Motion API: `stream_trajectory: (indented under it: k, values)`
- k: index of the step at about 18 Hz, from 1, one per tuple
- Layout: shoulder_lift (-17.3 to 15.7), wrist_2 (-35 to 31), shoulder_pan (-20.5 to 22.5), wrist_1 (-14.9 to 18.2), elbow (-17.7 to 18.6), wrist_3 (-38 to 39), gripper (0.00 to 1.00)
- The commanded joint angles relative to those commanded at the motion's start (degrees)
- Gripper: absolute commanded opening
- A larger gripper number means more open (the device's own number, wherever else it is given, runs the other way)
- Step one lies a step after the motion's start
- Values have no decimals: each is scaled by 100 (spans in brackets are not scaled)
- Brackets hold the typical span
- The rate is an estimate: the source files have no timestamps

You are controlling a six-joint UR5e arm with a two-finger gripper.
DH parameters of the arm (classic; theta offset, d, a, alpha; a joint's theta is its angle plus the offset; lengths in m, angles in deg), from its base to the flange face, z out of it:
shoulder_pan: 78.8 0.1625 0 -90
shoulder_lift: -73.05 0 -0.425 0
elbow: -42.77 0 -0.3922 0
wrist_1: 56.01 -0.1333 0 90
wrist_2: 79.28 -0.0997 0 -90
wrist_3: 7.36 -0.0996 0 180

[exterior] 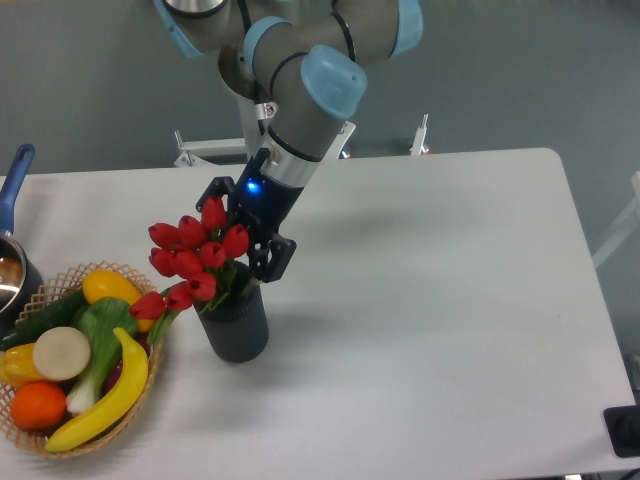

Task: Pick up the flowers from the vase
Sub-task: 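Lower the gripper around the tulip stems just above the vase rim, then close the gripper on the tulip stems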

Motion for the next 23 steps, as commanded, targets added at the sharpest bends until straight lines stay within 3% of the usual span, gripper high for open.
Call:
stream_trajectory:
  k: [5, 6, 7, 16, 23]
  values:
    - [97, 194, 0, -9, -53, -18, 99]
    - [105, 221, 9, -9, -53, -9, 92]
    - [114, 230, 9, 0, -53, -9, 79]
    - [114, 581, 149, 0, -62, 0, 42]
    - [106, 783, 290, 9, -184, 237, 39]
